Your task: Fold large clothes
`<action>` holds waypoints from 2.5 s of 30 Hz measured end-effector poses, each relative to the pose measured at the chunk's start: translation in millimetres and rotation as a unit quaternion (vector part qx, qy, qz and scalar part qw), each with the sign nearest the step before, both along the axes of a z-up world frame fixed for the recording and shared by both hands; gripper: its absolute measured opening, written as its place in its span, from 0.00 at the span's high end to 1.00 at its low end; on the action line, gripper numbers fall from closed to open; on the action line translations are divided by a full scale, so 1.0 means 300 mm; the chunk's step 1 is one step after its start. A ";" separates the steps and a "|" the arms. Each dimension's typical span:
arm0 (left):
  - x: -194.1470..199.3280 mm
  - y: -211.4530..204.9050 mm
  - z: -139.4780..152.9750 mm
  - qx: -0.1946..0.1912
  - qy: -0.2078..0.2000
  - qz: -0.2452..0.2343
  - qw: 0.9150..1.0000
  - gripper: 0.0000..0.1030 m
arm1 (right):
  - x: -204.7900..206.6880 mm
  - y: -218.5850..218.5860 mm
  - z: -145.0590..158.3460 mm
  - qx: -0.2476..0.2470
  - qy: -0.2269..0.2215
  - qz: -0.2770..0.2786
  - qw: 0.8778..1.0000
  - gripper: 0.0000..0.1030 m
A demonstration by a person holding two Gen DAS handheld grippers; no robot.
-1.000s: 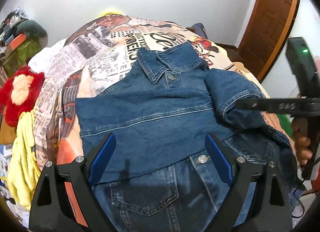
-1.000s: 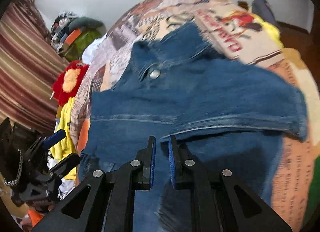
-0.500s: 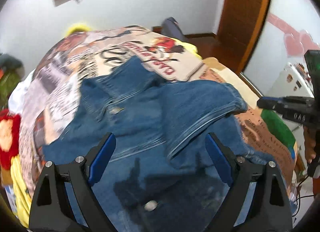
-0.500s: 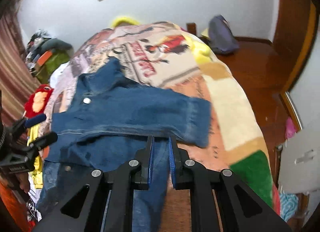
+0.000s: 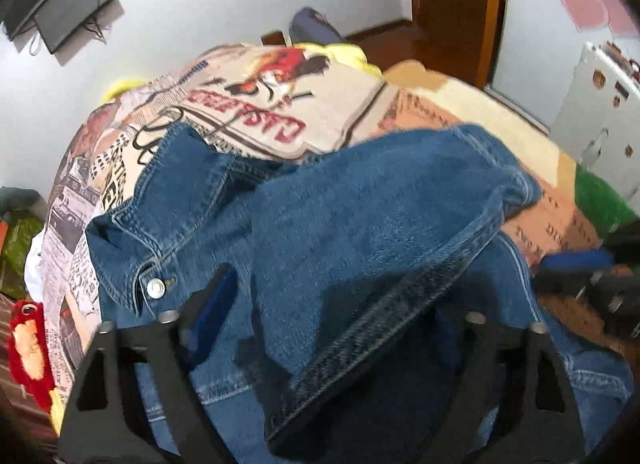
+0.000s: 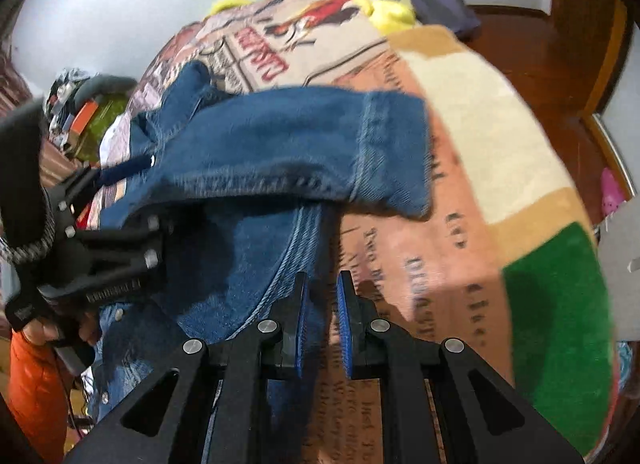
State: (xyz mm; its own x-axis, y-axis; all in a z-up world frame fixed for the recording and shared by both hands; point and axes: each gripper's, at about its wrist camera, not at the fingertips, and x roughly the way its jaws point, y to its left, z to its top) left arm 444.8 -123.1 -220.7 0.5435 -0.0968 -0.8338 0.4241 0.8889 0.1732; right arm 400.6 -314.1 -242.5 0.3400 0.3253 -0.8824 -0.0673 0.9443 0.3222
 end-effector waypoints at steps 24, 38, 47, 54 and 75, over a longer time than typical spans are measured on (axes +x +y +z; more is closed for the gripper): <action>-0.096 0.525 0.112 -0.133 0.018 0.178 0.975 0.88 | -0.020 0.122 -0.089 -0.091 -0.018 0.068 0.993 0.90; -0.311 0.501 -0.060 0.015 0.023 0.141 0.990 0.32 | -0.005 0.136 -0.078 -0.107 -0.005 0.055 0.993 0.90; -0.289 0.360 0.059 0.040 -0.030 0.066 0.997 0.07 | 0.019 0.070 0.031 -0.067 -0.022 0.023 0.997 0.90; -0.163 0.236 -0.040 0.036 0.009 0.049 0.998 0.07 | -0.003 0.071 0.105 -0.028 -0.042 0.031 0.998 0.90; -0.139 0.500 0.281 -0.038 -0.133 0.171 0.976 0.85 | -0.004 0.159 -0.032 -0.023 -0.003 0.067 0.997 0.90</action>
